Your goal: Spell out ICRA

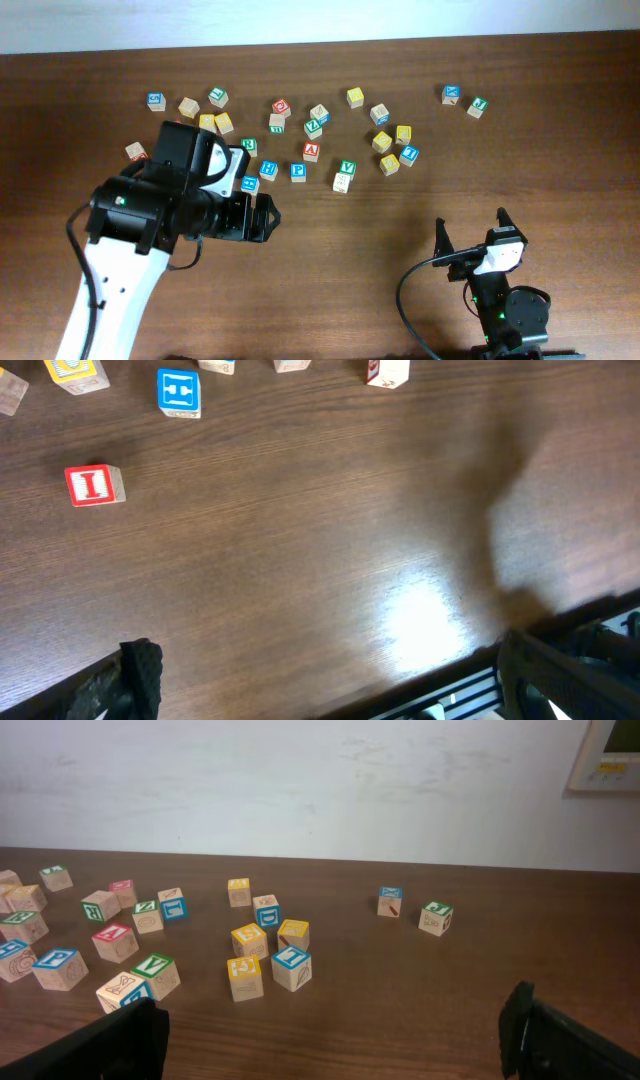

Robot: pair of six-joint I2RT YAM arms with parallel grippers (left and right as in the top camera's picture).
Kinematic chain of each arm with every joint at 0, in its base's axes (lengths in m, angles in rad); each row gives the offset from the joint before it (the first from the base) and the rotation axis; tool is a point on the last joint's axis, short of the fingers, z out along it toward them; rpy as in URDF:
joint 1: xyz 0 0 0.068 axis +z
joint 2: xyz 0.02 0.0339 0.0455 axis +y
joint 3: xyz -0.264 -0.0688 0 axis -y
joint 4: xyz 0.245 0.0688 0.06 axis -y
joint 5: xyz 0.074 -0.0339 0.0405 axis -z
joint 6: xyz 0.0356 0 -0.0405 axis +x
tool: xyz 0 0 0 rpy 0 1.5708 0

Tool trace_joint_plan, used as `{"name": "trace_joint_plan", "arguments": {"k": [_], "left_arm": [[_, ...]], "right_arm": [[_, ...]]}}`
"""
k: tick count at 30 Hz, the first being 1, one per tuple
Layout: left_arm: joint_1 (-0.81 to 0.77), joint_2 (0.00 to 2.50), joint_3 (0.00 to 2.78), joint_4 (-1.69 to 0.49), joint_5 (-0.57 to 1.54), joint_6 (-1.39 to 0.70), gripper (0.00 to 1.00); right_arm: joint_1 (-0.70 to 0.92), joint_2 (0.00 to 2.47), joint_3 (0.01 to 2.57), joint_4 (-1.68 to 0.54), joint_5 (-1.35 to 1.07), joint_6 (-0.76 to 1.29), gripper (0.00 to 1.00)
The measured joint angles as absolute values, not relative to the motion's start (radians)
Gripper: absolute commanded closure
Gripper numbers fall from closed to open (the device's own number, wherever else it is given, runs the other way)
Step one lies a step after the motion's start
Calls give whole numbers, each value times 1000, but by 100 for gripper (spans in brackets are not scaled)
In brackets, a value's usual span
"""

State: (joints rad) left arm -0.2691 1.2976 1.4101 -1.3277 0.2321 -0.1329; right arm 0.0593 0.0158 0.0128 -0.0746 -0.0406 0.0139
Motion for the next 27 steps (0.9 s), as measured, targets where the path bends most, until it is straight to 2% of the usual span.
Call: {"name": "trace_joint_plan", "arguments": {"k": [10,23,27], "left_arm": [[-269,1394,1263,-1202,223,-162,1],[-269,1440,1252,-1221,224,-162,1],[-273,1440,1252,-1255,316,-163,1]], "right_arm": [[59,16,13,-75,-41,14,2],[59,16,13,-75,-41,14,2],[59,16,13,-74,-41,14,2]]}}
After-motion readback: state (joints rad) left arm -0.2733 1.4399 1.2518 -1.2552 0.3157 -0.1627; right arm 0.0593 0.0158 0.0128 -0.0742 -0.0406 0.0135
